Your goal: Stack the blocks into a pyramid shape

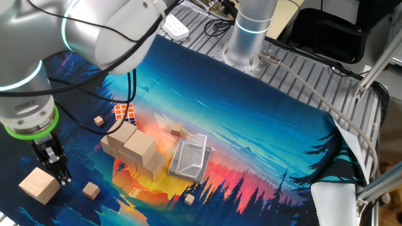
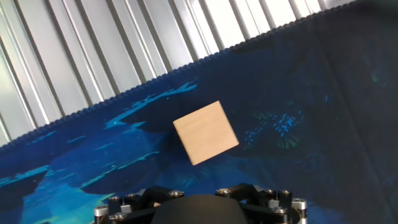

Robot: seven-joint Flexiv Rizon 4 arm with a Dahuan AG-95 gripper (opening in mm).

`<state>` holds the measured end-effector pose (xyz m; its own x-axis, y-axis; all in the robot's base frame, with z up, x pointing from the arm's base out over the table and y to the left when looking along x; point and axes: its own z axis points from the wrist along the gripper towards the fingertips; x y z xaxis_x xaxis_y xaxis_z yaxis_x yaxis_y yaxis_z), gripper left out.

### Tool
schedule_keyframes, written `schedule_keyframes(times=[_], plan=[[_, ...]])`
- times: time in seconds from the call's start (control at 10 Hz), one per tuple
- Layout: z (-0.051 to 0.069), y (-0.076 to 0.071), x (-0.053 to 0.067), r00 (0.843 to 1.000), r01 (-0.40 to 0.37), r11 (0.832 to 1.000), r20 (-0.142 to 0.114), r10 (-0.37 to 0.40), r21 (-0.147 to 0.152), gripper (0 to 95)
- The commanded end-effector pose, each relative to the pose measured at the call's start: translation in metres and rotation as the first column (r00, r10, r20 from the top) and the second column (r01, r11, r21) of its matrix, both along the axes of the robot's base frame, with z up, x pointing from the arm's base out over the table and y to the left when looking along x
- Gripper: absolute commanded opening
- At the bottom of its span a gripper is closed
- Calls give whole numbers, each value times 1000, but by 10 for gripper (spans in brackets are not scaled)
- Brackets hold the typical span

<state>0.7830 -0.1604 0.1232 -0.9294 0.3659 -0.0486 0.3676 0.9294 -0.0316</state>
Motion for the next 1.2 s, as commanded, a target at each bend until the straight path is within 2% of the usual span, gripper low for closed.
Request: schedule_keyframes(times=[0.1, 0.4, 0.7, 0.9, 1.2], plan=[[2, 2, 1, 1000, -24, 1000, -7, 24, 1, 950], [4, 1, 1, 998, -64, 998, -10, 64, -4, 950], [9, 5, 2, 998, -57, 998, 1, 57, -3, 950], [19, 12, 3, 999, -46, 999, 1, 46, -10, 950], [22, 8, 2, 999, -50, 999, -1, 50, -13, 950]])
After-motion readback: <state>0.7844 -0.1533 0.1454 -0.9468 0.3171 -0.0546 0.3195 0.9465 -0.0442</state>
